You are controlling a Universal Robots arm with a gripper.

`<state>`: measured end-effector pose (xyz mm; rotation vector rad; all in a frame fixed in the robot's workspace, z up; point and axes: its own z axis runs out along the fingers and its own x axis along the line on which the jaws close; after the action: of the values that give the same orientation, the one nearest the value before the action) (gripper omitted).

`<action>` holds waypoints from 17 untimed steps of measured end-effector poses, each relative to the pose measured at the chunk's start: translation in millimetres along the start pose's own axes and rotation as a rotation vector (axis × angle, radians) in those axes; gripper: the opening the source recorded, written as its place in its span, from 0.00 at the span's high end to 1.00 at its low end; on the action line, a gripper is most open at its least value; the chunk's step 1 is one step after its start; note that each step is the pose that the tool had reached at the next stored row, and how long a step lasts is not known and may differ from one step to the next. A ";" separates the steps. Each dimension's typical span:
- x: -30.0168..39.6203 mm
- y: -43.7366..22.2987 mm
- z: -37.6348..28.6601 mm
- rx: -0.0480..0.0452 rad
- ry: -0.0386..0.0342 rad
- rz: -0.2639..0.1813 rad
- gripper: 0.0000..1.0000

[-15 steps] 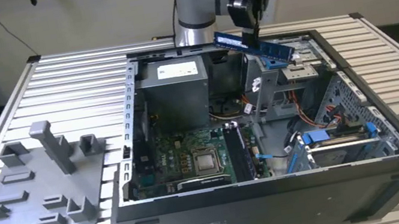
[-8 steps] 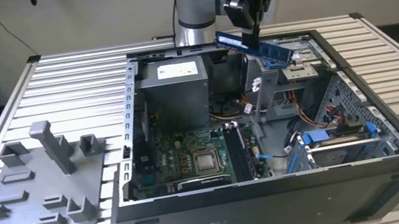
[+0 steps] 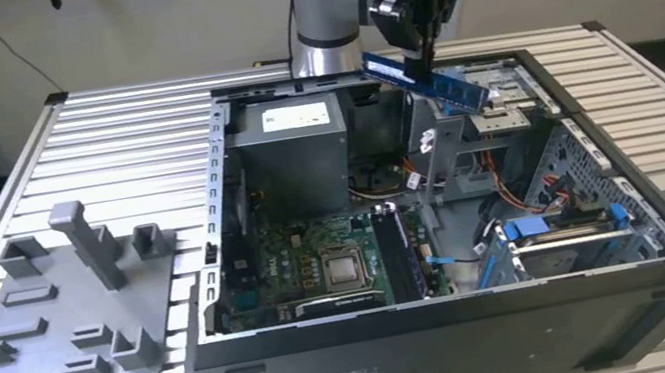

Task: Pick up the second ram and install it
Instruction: 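Insert the second ram into the second slot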

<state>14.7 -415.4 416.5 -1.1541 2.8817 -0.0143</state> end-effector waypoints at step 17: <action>22.9 -24.0 0.4 0.0013 0.0009 0.043 0.86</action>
<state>14.8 -448.6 415.9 -1.0919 2.9061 -0.0155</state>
